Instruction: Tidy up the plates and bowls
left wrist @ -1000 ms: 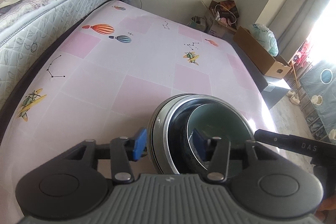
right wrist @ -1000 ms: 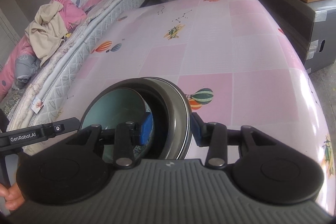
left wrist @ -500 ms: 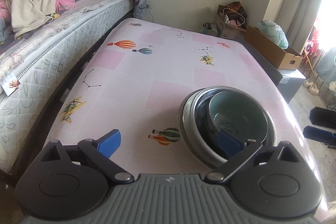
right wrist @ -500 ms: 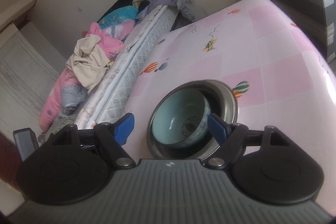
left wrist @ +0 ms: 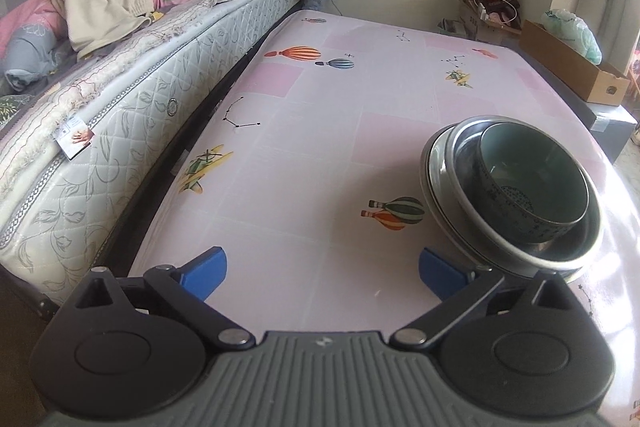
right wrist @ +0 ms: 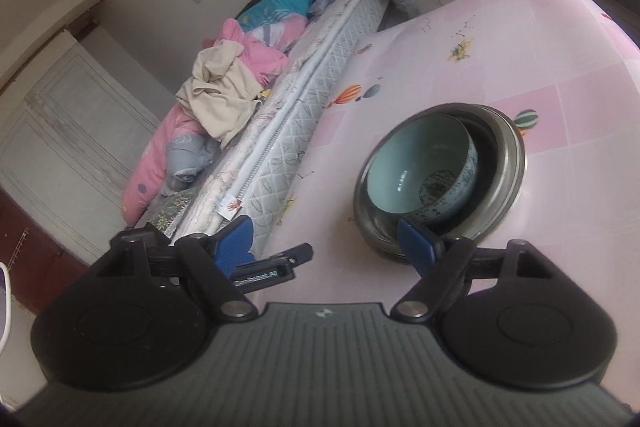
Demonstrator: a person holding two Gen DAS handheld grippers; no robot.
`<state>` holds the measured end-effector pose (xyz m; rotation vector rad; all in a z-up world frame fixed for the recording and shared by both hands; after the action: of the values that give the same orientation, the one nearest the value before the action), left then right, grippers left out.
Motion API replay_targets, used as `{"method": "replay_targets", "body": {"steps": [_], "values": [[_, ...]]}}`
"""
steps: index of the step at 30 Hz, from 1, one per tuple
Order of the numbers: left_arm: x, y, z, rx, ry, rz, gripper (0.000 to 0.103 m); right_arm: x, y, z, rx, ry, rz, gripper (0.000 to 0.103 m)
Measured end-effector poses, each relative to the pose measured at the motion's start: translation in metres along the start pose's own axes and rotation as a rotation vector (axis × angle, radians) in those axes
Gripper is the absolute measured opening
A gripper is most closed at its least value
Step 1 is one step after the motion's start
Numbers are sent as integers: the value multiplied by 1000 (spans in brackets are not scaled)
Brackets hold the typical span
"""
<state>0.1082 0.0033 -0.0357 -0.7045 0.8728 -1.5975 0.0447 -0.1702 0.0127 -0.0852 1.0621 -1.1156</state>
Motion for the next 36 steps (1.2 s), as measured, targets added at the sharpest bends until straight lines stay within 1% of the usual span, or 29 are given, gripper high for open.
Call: {"method": "replay_targets", "body": {"steps": [3,5,9,11,13,15,17,20,22,24,27,31,36], "values": [[3,-3,-1,11,-14,5,103,-10,-10,4,26,-34,38,85],[8,-8,-2,22,-16,11,103,-14,-11,4,34,-46,31,85],[20,-17,-1,1,-11,33,103,-17,-4,-4,17,-69,-36,86],[26,-23,-1,3,-3,46,103,-19,0,-9,9,-88,-71,86],[30,-30,-2,14,-7,55,103,-23,1,-14,13,-122,-121,86],[32,-36,-2,23,-34,53,103,-26,1,-17,28,-158,-183,89],[31,-39,-2,16,-74,28,103,-27,-1,-18,46,-180,-233,89],[26,-40,1,-32,-125,-32,103,-24,-6,-19,75,-185,-289,91],[24,-40,1,-50,-140,-44,103,-20,-8,-19,87,-180,-316,92],[25,-40,2,-58,-132,-38,103,-16,-7,-19,91,-175,-346,93],[28,-39,2,-76,-113,-21,103,-12,-3,-19,80,-167,-382,98],[32,-37,1,-84,-92,3,103,-10,3,-19,74,-170,-411,100],[36,-35,2,-84,-65,19,103,-9,13,-17,53,-187,-478,101]]}}
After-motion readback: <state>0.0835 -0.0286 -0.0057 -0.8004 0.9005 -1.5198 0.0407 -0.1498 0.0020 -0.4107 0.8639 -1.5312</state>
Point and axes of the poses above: each gripper's, at about its wrist camera, not at the fingertips, and y roughly the way its jaws point, x to its right, z to its top, the point moved 2 cm from there along y, roughly the way its jaws point, and after that the axes turned 8 degrees about -x, right-handed, at the moved point
